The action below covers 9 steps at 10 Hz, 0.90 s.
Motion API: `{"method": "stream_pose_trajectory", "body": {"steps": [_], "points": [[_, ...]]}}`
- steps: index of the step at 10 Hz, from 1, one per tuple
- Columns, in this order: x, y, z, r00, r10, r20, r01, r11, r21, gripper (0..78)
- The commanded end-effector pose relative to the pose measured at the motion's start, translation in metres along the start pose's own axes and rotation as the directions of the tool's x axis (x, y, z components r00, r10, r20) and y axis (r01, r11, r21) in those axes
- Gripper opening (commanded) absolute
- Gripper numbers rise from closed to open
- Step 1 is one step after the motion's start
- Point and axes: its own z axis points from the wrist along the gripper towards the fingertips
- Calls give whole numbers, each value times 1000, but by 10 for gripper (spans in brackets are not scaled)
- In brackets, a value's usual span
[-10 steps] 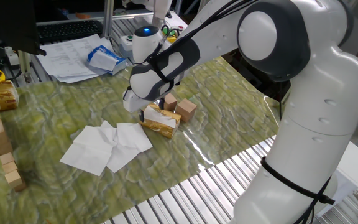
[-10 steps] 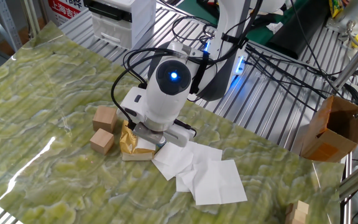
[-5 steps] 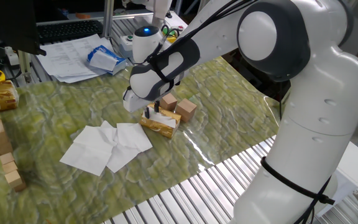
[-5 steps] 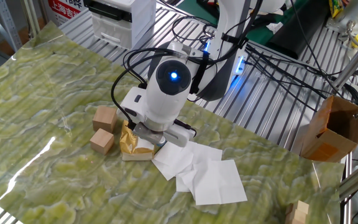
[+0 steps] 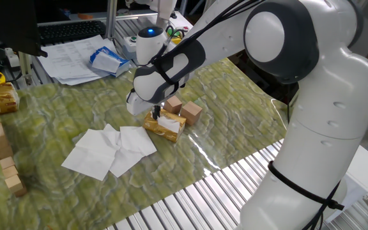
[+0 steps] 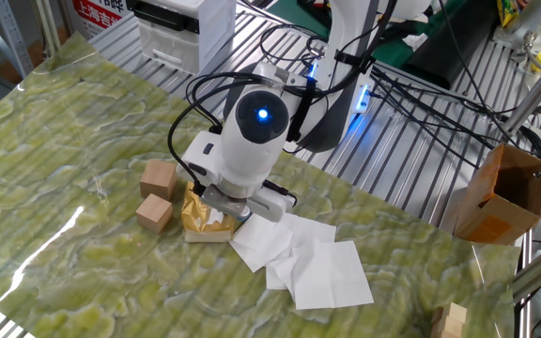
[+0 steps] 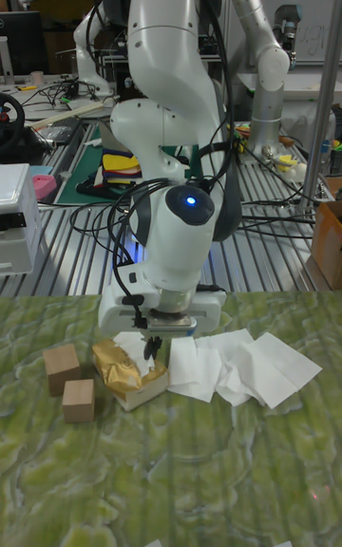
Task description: Pull out a napkin
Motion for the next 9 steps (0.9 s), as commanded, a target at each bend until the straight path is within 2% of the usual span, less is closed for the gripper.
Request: {"method": "stream_pose_trajectory", "body": {"steps": [1, 2, 7, 9], "points": [[-1, 0, 0, 1000, -7, 4, 7, 1000, -1, 12], [-3, 0, 1, 1000, -3, -12, 3, 999, -43, 12], [5, -19, -39, 998, -10, -69, 6, 998, -60, 12], [9, -29, -63, 994, -10, -107, 3, 998, -66, 12]]}}
